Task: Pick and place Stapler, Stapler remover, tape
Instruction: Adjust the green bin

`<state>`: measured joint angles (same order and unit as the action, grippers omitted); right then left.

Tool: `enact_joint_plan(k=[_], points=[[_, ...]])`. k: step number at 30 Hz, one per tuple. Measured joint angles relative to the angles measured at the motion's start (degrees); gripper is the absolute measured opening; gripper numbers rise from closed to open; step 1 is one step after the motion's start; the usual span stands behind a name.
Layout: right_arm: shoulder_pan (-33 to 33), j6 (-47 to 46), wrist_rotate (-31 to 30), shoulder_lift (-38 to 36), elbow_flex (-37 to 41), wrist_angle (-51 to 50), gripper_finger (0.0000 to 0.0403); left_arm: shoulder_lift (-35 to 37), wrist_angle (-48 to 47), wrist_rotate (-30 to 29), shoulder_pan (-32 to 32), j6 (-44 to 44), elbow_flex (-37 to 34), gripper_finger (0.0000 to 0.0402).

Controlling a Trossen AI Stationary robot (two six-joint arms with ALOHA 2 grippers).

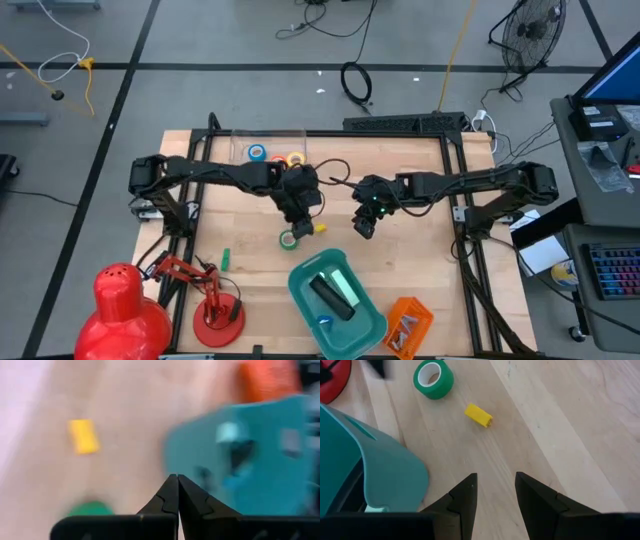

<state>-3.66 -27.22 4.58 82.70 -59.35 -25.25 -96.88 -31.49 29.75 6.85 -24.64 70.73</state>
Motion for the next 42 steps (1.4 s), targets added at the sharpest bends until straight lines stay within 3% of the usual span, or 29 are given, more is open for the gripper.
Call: enact_joint_plan(k=[4,8,12,31,37,42], points=[[0.02,0.04,0.17,0.00,0.00,0.24,0.0128,0.96,-0.41,7.30,-2.98,-1.85,3.10,0.0000],[0.02,0.47,0.48,0.00,0.00,0.12,0.0128,1.01,-0.45,10.07,-9.36,-4.90,4.27,0.0000],[-0.02,1.07,1.24,0.07,0.00,-0.02,0.0128,1.04,-0.84,8.49,-13.62,-8.16,3.20,0.0000],[-0.13,2.49,0.60,0.07,0.00,-0.30,0.0128,0.42,-13.04,7.62,-17.82,-8.60,1.91,0.0000],[-0.43,2.45,-0.11,0.07,0.00,-0.31,0.0128,0.39,-15.59,3.08,-19.06,-9.50,-0.76,0.0000],[-0.44,1.58,-0.10,0.04,0.00,0.15,0.0128,0.79,-15.02,3.09,-18.75,-9.09,-0.84,0.0000]])
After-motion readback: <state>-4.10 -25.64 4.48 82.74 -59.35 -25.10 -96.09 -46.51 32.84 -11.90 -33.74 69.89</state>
